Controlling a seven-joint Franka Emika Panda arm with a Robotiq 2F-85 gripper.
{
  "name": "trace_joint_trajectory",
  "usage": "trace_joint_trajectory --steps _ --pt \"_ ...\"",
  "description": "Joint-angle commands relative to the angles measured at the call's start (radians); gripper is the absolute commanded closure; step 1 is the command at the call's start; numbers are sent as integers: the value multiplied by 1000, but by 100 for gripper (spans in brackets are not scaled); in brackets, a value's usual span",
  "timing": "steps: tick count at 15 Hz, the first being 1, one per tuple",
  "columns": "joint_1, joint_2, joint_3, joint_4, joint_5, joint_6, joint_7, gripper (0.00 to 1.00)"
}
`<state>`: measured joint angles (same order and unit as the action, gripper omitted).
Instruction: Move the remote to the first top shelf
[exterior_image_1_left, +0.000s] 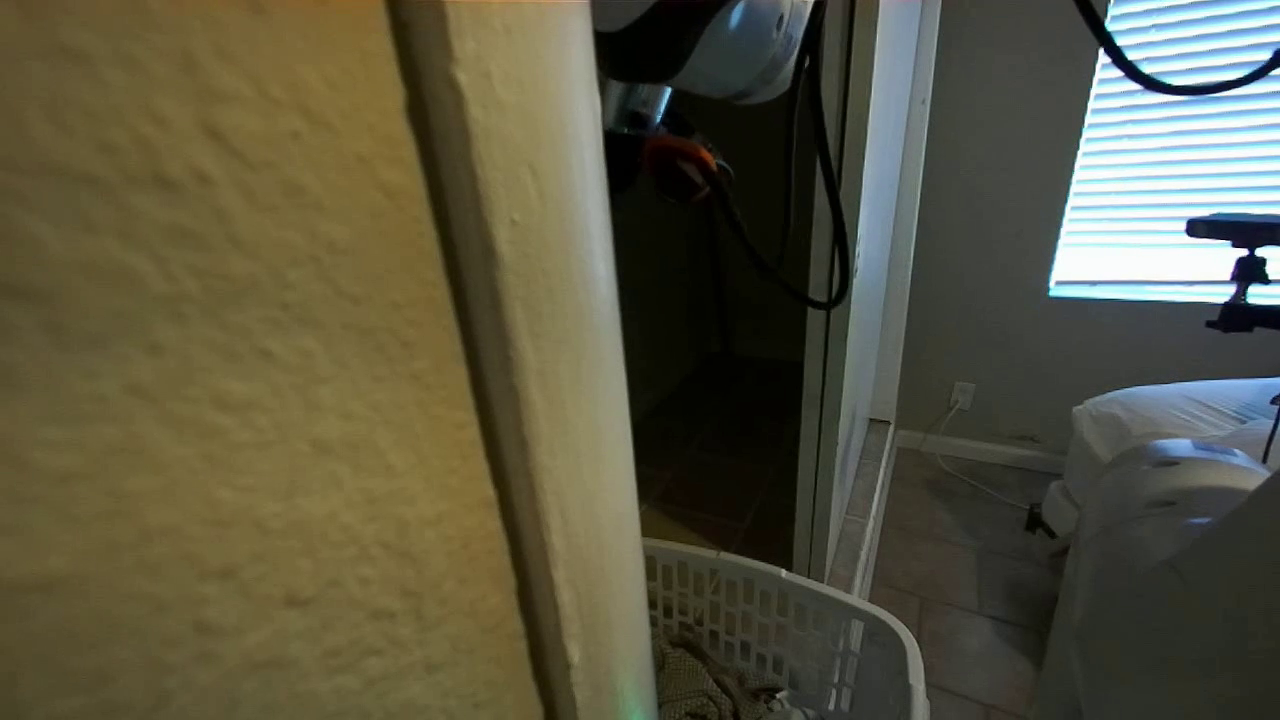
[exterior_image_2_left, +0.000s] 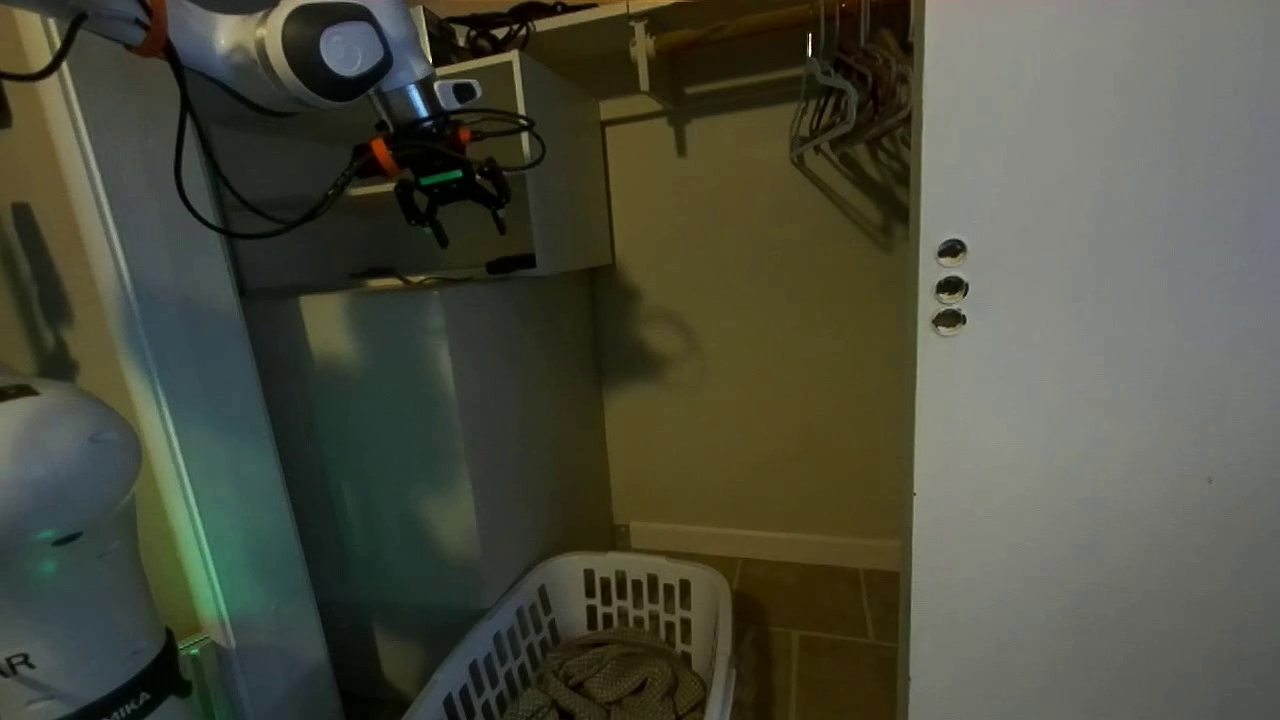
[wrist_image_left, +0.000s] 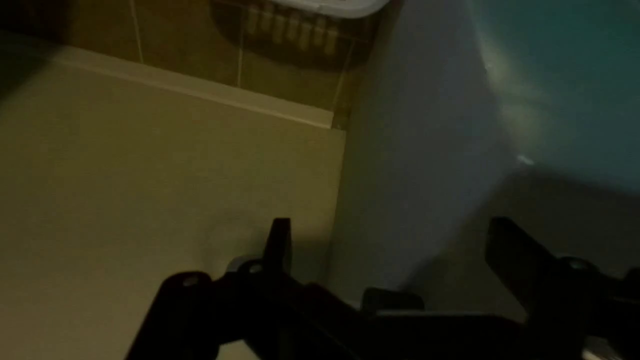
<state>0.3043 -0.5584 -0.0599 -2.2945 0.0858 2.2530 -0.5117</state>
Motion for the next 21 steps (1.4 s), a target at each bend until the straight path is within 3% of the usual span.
trace_joint_trajectory --steps 1,5,7,11,21 --pt "49 87 1 95 111 33 -19 0" --pt "89 172 18 139 210 47 -46 0" --pt "56 134 41 108 181 31 -35 0" --pt "57 180 54 130 193 31 -57 0" --pt "35 350 107 179 272 321 122 0"
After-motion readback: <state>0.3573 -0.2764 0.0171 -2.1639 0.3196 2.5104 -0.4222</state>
